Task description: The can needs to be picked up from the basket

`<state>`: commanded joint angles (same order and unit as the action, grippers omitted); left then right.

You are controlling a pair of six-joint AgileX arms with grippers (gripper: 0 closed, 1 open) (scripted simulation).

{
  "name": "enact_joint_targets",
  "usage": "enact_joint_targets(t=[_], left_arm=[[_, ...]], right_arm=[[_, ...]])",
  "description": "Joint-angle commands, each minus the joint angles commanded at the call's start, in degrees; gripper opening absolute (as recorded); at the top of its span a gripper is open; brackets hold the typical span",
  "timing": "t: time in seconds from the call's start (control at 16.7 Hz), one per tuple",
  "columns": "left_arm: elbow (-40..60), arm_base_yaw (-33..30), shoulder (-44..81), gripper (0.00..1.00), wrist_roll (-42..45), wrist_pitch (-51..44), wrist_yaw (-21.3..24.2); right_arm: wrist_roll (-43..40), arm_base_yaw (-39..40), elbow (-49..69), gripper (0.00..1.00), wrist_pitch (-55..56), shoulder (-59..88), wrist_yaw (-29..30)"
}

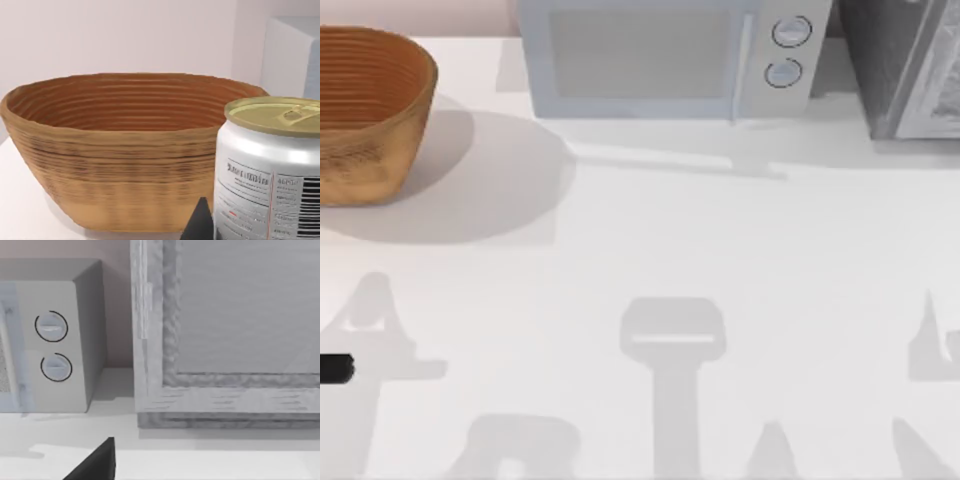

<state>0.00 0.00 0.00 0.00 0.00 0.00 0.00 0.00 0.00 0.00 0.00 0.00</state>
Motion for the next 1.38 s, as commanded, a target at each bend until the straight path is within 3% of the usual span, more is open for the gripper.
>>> enact_joint_targets(t=[0.24, 0.54, 0.84, 1.38], left_arm=[[0.74, -0.06, 1.61, 0.0, 0.18, 0.59, 0.56], [7.78, -2.11, 14.61, 0.0, 0.66, 7.3, 6.79], [19.09, -5.18, 36.54, 0.0, 1.35, 18.48, 17.73], [43.3, -11.24, 85.14, 0.0, 2.61, 43.13, 42.48]], right_arm=[[0.0, 0.0, 0.0, 1.0, 0.0, 0.0, 0.0], [0.0, 0.0, 0.0, 1.0, 0.0, 0.0, 0.0], [0.0, 0.0, 0.0, 1.0, 0.0, 0.0, 0.0], [0.0, 0.0, 0.0, 1.0, 0.0, 0.0, 0.0]])
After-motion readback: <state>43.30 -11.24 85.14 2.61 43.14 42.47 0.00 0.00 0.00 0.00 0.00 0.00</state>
